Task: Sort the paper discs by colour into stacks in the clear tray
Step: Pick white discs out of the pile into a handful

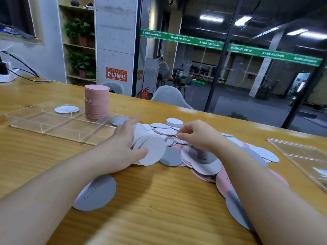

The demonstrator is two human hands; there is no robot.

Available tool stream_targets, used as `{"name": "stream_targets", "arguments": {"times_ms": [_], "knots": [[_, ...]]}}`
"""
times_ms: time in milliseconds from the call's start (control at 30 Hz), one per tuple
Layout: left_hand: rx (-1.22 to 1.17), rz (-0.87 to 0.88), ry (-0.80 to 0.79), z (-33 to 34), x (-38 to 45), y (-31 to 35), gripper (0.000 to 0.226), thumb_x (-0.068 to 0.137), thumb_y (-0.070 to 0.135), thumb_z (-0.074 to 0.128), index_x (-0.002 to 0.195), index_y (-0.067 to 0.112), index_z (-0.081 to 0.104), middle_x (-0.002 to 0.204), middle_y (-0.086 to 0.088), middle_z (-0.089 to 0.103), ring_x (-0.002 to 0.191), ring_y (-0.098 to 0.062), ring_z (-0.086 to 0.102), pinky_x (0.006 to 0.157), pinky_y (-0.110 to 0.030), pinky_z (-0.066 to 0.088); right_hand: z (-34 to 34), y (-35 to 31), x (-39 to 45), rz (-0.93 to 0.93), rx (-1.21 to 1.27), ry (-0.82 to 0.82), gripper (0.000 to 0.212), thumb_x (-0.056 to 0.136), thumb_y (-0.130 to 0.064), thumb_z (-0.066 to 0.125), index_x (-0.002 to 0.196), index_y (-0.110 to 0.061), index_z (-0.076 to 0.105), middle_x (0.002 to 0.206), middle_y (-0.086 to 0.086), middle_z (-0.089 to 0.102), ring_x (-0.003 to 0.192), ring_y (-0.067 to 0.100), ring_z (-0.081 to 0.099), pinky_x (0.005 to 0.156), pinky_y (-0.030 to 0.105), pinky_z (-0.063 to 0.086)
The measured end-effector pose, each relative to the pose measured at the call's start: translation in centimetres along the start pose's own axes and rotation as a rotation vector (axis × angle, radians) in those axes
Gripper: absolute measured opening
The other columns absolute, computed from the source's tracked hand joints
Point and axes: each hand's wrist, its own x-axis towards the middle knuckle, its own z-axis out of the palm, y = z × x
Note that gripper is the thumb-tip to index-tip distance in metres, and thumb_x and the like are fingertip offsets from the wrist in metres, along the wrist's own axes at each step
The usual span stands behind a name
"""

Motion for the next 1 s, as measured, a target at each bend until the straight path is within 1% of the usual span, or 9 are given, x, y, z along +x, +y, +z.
{"name": "stream_targets", "arguments": {"times_ms": [133,300,433,500,533,600,733,867,1000], "knots": [[-0.007,0.0,-0.013,0.0,0.0,0.0,0.085,0.087,0.038,0.058,0.146,0.035,-0.003,0.152,0.007,0.012,0.136,-0.011,0.024,0.094,-0.02,0.023,0.9,-0.6,1.7,-0.041,0.02,0.022,0.039,0.091,-0.039,0.055,0.125,-0.02,0.055,0.131,-0.007,0.054,0.122,0.012,0.047,0.087,0.022,0.034],[0.006,-0.004,-0.017,0.1,0.1,0.0,0.084,0.088,0.04,0.056,0.146,0.034,-0.003,0.153,0.008,0.01,0.137,-0.012,0.025,0.095,-0.02,0.023,2.5,-1.3,4.2,0.0,0.032,-0.076,0.061,0.09,-0.05,0.052,0.139,-0.016,0.041,0.145,-0.002,0.042,0.133,0.018,0.038,0.102,0.031,0.034],[0.012,-0.005,-0.018,0.1,0.2,-0.1,0.084,0.087,0.041,0.056,0.146,0.035,-0.004,0.153,0.009,0.008,0.138,-0.012,0.023,0.097,-0.021,0.023,3.0,-2.0,5.5,0.064,0.011,-0.09,0.054,0.091,-0.048,0.052,0.132,-0.014,0.048,0.13,0.002,0.054,0.116,0.023,0.051,0.093,0.035,0.044],[0.016,-0.007,-0.017,0.1,0.2,-0.1,0.084,0.087,0.042,0.055,0.146,0.036,-0.004,0.153,0.01,0.008,0.137,-0.012,0.024,0.095,-0.021,0.024,3.2,-2.1,6.0,0.096,0.008,-0.151,0.036,0.09,-0.05,0.053,0.104,-0.017,0.057,0.097,0.004,0.061,0.084,0.024,0.059,0.069,0.034,0.048],[0.019,-0.008,-0.017,0.1,0.2,0.0,0.084,0.087,0.042,0.055,0.146,0.036,-0.005,0.153,0.01,0.008,0.137,-0.012,0.025,0.095,-0.021,0.024,3.2,-2.2,6.1,0.113,0.008,-0.183,0.032,0.09,-0.051,0.053,0.085,-0.019,0.053,0.079,0.002,0.057,0.064,0.022,0.054,0.055,0.03,0.042],[0.021,-0.011,-0.014,0.1,0.2,0.0,0.084,0.087,0.041,0.055,0.146,0.037,-0.005,0.154,0.01,0.008,0.137,-0.012,0.025,0.095,-0.021,0.024,3.1,-2.4,6.3,0.136,0.011,-0.225,0.042,0.09,-0.05,0.053,0.07,-0.015,0.044,0.061,0.002,0.048,0.049,0.02,0.044,0.046,0.025,0.033],[0.018,-0.014,-0.008,0.1,0.1,0.0,0.084,0.087,0.041,0.056,0.146,0.036,-0.004,0.154,0.009,0.008,0.138,-0.012,0.023,0.094,-0.021,0.023,2.7,-2.6,6.5,0.07,-0.119,-0.251,0.044,0.093,-0.049,0.048,0.076,-0.009,0.052,0.073,0.009,0.056,0.058,0.021,0.048,0.055,0.029,0.036],[0.011,-0.016,-0.011,0.2,0.0,0.0,0.084,0.088,0.04,0.056,0.147,0.034,-0.003,0.154,0.01,0.006,0.137,-0.012,0.024,0.094,-0.021,0.024,3.5,-2.8,6.8,0.0,-0.307,-0.24,0.046,0.098,-0.045,0.036,0.082,-0.007,0.056,0.087,0.013,0.061,0.08,0.027,0.054,0.069,0.034,0.039],[0.006,-0.011,-0.01,0.2,0.0,0.0,0.084,0.087,0.039,0.055,0.148,0.032,-0.002,0.154,0.009,0.006,0.138,-0.012,0.023,0.094,-0.02,0.023,4.2,-3.5,6.9,-0.038,-0.422,-0.163,0.03,0.1,-0.033,0.036,0.087,-0.012,0.053,0.087,0.009,0.055,0.08,0.026,0.05,0.072,0.035,0.045]]}}
